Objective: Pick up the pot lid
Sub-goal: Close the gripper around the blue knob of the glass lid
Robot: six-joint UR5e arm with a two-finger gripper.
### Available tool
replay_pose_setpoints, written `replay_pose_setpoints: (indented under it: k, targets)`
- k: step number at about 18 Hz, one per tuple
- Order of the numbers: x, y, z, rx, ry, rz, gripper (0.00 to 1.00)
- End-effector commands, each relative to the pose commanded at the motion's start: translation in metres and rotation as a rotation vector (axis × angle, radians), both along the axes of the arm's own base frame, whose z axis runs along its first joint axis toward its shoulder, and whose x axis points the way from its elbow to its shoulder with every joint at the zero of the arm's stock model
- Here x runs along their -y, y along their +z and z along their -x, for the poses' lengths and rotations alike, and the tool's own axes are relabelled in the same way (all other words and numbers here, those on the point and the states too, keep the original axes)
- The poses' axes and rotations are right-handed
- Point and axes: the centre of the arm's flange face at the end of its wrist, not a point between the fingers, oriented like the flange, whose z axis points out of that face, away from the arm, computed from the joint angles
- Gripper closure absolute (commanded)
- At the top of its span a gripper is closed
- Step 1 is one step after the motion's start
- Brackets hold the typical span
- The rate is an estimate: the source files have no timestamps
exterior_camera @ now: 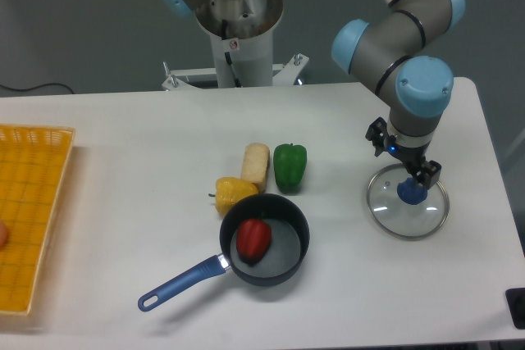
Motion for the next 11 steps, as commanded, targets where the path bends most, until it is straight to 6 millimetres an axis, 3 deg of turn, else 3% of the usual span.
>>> replay_pose_setpoints:
  k: [7, 11]
  targets:
    - [0.002, -0.014, 0.020, 0.013, -0.116, 0.011, 0.00]
    - [0.025, -0.029, 0.040, 0.025, -0.052, -0.001, 0.00]
